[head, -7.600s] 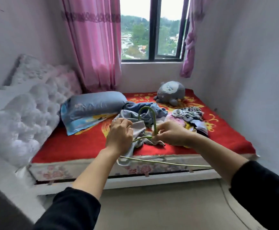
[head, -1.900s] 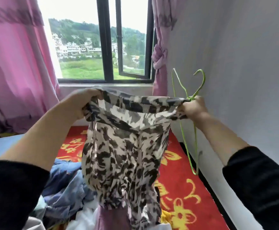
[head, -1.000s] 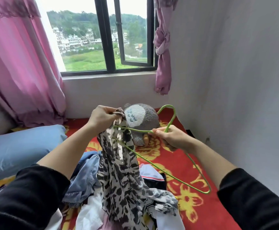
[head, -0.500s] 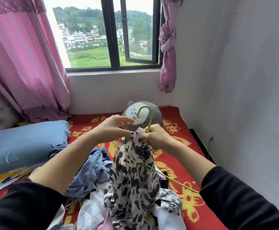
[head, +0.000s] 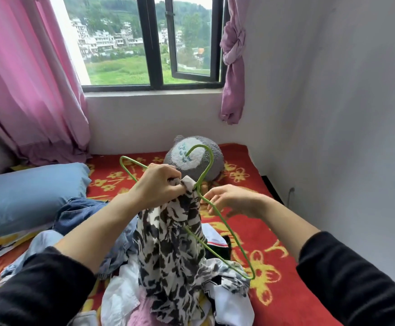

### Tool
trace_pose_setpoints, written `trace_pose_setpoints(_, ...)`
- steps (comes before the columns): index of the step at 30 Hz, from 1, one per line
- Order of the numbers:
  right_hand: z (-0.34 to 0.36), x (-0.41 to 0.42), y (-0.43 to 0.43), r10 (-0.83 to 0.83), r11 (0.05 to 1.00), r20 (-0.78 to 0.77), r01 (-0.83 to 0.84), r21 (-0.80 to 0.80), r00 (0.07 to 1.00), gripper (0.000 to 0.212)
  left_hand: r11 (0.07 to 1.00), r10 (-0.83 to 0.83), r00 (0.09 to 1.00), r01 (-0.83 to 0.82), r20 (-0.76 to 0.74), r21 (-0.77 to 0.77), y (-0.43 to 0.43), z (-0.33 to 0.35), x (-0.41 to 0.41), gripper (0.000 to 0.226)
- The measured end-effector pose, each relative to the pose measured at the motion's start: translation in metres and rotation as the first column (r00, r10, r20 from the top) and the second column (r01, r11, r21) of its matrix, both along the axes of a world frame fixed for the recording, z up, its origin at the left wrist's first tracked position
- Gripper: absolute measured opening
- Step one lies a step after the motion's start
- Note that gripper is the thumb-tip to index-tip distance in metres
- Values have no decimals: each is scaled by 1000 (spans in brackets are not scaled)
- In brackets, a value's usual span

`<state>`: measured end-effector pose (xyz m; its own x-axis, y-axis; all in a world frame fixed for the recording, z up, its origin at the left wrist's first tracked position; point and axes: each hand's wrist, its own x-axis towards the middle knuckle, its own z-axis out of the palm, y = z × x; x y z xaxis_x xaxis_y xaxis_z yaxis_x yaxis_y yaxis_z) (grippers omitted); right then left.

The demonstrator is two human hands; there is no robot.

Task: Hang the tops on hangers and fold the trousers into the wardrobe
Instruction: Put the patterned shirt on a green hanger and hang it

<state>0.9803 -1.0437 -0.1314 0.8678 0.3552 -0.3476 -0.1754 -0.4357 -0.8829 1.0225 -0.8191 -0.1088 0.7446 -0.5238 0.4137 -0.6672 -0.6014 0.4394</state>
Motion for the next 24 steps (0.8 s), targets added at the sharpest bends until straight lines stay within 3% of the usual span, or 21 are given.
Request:
trace_pose_setpoints(2, -14, -2, 11, 96, 984, 50, -87, -152, 994, 20, 999, -46, 998, 46, 35, 15, 1, 4, 1, 39)
trace_pose_setpoints(5, -34, -3, 33, 172, 969, 111, -148, -198, 979, 30, 994, -99, 992, 96, 75, 48, 4, 10, 2, 39)
trace_pose_setpoints(8, -44, 4, 40, -20, 997, 155, 30, -66, 988, 20, 994, -84, 990, 76, 112, 73, 16, 12, 2, 39)
trace_pose_setpoints(11, -46, 9, 38, -268, 962, 122, 258, 90, 956, 15, 998, -15, 994, 8, 108, 67, 33, 9, 6, 40)
trace_pose_setpoints(14, -48, 9, 29, -206, 973, 174, 183, 142, 963, 30, 995, 76, 991, -83, 109, 56, 47, 6, 9, 38)
trace_pose_setpoints(17, -51, 11, 19, -147, 976, 363, 195, -98, 920, 28, 994, 94, 989, -101, 113, 50, 55, 2, 11, 40)
trace_pose_setpoints(19, -59, 16, 11, -88, 873, 517, 316, -372, 851, 21, 990, 119, 986, -126, 119, 56, 57, 1, 13, 40)
trace_pose_setpoints(22, -77, 16, -8, -55, 664, 479, 390, -638, 876, 8, 960, 278, 957, -280, 86, 19, 61, 0, 17, 41)
trace_pose_setpoints(24, -90, 13, -20, -132, 646, 394, 380, -663, 910, 7, 923, 385, 921, -385, 51, -21, 65, -2, 18, 43)
